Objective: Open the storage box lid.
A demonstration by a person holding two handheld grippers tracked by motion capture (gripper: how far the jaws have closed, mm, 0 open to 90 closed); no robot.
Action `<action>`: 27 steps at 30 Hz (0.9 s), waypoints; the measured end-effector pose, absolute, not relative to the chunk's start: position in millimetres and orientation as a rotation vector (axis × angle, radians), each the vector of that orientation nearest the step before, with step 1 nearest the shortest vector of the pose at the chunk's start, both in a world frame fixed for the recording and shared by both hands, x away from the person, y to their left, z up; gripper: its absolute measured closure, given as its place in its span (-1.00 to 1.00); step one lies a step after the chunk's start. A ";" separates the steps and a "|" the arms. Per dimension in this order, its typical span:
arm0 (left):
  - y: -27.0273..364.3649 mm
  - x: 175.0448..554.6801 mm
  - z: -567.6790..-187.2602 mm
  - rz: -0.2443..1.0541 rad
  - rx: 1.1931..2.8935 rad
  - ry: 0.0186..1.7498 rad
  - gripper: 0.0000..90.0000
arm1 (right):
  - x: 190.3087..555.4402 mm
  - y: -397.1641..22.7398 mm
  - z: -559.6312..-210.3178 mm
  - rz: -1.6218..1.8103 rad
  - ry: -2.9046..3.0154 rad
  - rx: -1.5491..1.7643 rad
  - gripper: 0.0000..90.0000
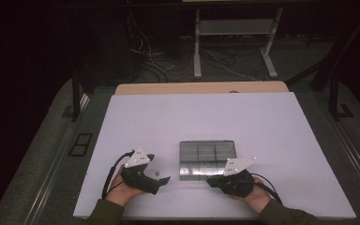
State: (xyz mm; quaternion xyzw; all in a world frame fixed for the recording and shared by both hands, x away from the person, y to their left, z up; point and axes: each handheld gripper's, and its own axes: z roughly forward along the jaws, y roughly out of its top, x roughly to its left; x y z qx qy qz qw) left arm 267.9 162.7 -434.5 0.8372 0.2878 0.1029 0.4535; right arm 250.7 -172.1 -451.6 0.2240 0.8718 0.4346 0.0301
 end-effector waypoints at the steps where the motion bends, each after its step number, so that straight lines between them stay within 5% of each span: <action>1: 162.7 267.9 -434.5 0.254 2.066 0.710 -1.00 | 250.7 -172.1 -451.6 1.340 2.687 0.691 0.99; 27: 162.3 267.4 -434.5 0.251 2.067 0.709 -1.00 | 250.8 -175.0 -450.8 1.383 2.667 0.689 0.99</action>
